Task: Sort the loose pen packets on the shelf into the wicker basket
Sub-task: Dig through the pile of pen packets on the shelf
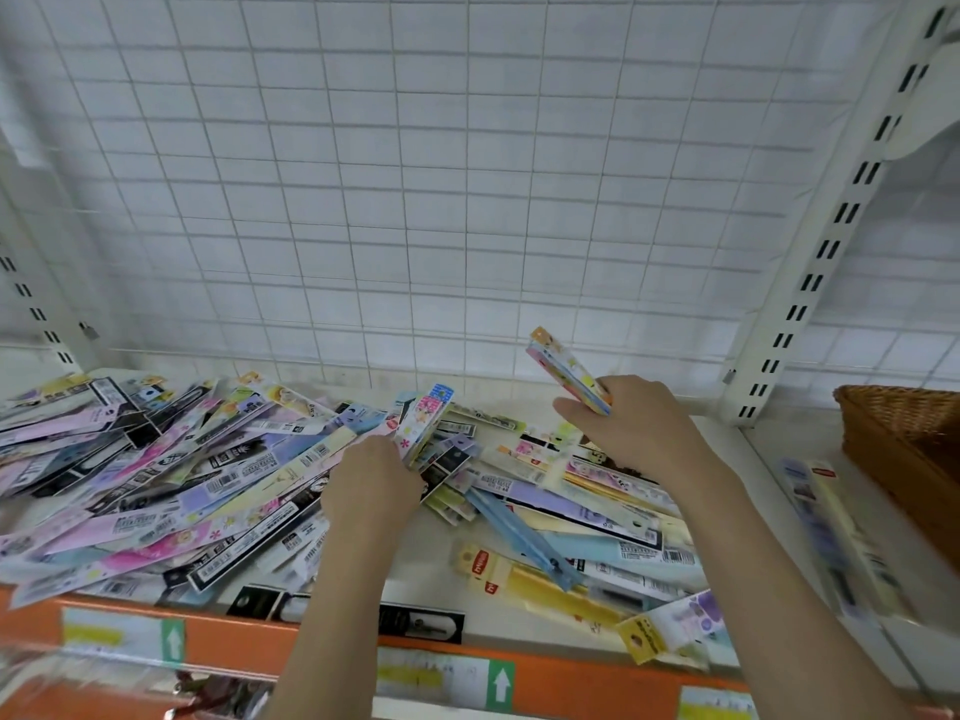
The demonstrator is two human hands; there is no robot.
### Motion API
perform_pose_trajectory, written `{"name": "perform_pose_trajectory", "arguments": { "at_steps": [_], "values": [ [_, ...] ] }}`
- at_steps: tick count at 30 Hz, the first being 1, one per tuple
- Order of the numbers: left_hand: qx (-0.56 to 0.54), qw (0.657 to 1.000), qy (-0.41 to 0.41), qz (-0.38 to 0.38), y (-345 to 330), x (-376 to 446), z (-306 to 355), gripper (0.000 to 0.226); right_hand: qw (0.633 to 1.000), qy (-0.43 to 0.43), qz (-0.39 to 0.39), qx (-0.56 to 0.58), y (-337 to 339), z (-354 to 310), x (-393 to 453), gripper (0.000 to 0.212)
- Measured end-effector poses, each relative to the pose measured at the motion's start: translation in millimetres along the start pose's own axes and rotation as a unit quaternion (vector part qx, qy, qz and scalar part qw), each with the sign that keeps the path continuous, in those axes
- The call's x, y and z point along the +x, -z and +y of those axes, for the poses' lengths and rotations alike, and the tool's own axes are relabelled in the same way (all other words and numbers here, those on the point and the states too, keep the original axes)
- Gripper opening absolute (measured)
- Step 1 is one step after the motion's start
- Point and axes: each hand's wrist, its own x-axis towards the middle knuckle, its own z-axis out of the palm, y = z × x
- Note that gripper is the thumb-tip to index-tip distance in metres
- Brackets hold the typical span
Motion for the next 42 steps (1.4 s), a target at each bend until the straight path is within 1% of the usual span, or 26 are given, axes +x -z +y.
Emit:
{"name": "perform_pose_trajectory", "arguments": {
  "at_steps": [2,3,6,9,11,14,17,19,21,24,27,31,33,36,38,40,42],
  "values": [
    [-0.014,1.0,-0.007,0.011,4,-2,0,0.008,1.0,-0.018,0.018,-0.005,0,3,-1,0.025],
    [-0.02,1.0,-0.011,0.014,6,-3,0,0.008,0.999,-0.024,0.02,-0.015,-1,5,-1,0.021],
    [-0.02,0.999,-0.024,0.016,14,-1,1,0.009,0.999,-0.037,0.01,-0.023,-2,9,-4,0.019],
    [-0.023,0.998,-0.039,0.033,21,-2,3,0.011,0.998,-0.057,-0.005,0.009,-4,10,-7,0.038],
    [-0.028,0.998,-0.042,0.041,24,-5,2,0.016,0.998,-0.061,-0.012,0.003,-6,11,-8,0.042],
    [-0.045,0.998,-0.04,0.037,27,-6,-3,0.029,0.998,-0.048,-0.025,-0.013,-12,10,-8,0.034],
    [-0.055,0.997,-0.038,0.043,28,-8,-10,0.031,0.999,-0.032,-0.028,0.0,-19,7,-6,0.026],
    [-0.06,0.996,-0.033,0.061,30,-9,-16,0.033,1.0,-0.018,-0.016,-0.011,-21,3,-5,0.019],
    [-0.082,0.993,-0.025,0.081,33,-7,-22,0.033,1.0,-0.007,-0.01,-0.027,-23,0,-4,0.021],
    [-0.117,0.987,-0.018,0.106,35,-1,-32,0.032,0.999,0.012,-0.031,-0.027,-29,-4,-1,0.028],
    [-0.122,0.987,-0.014,0.105,35,2,-39,0.044,0.998,0.021,-0.055,-0.007,-34,-8,3,0.031],
    [-0.103,0.99,-0.009,0.095,34,1,-42,0.048,0.997,0.033,-0.062,-0.021,-38,-9,5,0.029],
    [-0.088,0.993,-0.004,0.084,33,5,-43,0.045,0.997,0.03,-0.057,-0.035,-37,-7,5,0.033],
    [-0.088,0.993,0.002,0.076,31,11,-43,0.038,0.996,0.017,-0.074,-0.052,-33,-1,3,0.035],
    [-0.091,0.993,-0.006,0.078,27,12,-41,0.037,0.993,0.004,-0.095,-0.068,-31,5,1,0.032],
    [-0.083,0.993,-0.021,0.077,21,10,-36,0.03,0.989,-0.008,-0.125,-0.082,-30,10,-1,0.03],
    [-0.07,0.995,-0.036,0.058,15,9,-32,0.027,0.984,-0.024,-0.154,-0.082,-31,14,-4,0.033]
  ]
}}
